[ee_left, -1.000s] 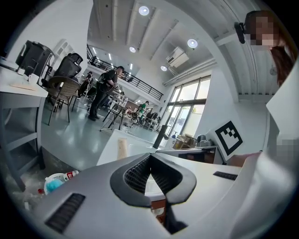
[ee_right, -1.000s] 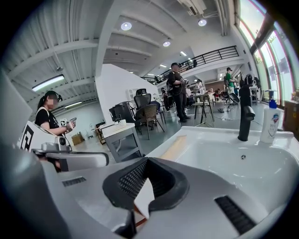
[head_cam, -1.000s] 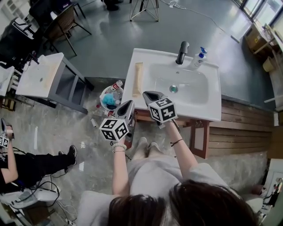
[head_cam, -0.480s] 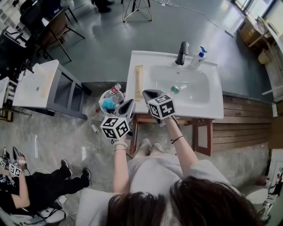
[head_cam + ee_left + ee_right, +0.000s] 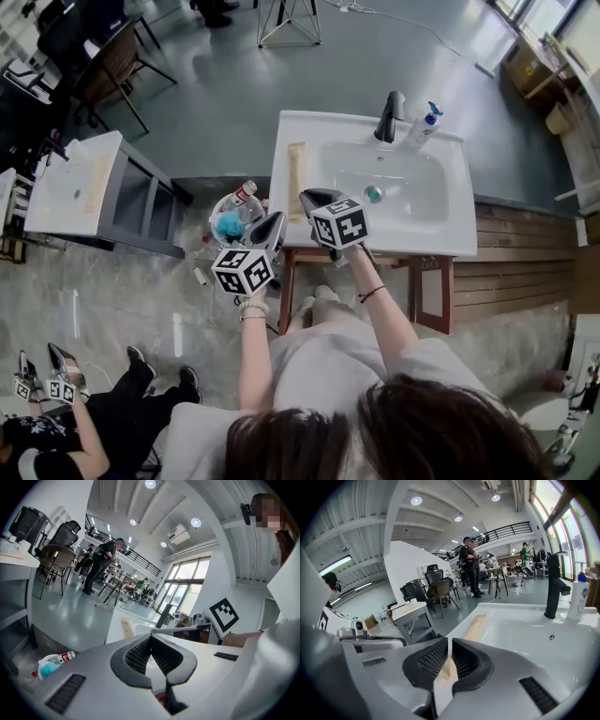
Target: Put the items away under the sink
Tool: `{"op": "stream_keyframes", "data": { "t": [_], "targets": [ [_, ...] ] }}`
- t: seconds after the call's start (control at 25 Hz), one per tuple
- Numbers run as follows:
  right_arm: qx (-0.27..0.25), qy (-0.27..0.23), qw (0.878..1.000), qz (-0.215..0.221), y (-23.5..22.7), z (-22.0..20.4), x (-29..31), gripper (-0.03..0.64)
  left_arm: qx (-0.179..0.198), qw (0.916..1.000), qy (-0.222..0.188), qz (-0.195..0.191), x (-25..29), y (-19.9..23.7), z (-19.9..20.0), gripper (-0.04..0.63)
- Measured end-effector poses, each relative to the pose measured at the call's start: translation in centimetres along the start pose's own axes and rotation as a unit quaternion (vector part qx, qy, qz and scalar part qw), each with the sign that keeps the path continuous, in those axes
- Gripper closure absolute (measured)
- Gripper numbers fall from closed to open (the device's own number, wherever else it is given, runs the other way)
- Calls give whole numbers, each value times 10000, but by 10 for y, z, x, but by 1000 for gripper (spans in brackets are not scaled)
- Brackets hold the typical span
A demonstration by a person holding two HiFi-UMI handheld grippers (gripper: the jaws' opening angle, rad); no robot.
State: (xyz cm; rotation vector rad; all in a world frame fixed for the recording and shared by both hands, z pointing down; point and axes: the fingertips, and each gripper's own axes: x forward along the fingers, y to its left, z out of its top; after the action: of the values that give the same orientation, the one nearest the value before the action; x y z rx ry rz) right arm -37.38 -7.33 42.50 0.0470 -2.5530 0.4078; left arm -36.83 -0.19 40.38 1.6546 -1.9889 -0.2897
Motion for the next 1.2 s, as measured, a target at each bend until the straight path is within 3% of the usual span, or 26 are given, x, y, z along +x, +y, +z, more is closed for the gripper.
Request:
{"op": "stream_keyframes", "data": {
  "t": [0.24,0.32,0.52,1.2],
  "targets": [
    [5,174,9998,33,-11,2,15,592,-126,9999,31,109,11,8,2,598],
    [63,228,9997,88,-13,4,21,534,-170,9997,2,148,14,11,4,598],
    [186,340,9991,180,-17,5,32,489,-240,9994,-5,230,19,18,5,598],
    [410,813,9958,1,-38,1,71,408,-449,9983,123,357,34,43,1,598]
  ]
}}
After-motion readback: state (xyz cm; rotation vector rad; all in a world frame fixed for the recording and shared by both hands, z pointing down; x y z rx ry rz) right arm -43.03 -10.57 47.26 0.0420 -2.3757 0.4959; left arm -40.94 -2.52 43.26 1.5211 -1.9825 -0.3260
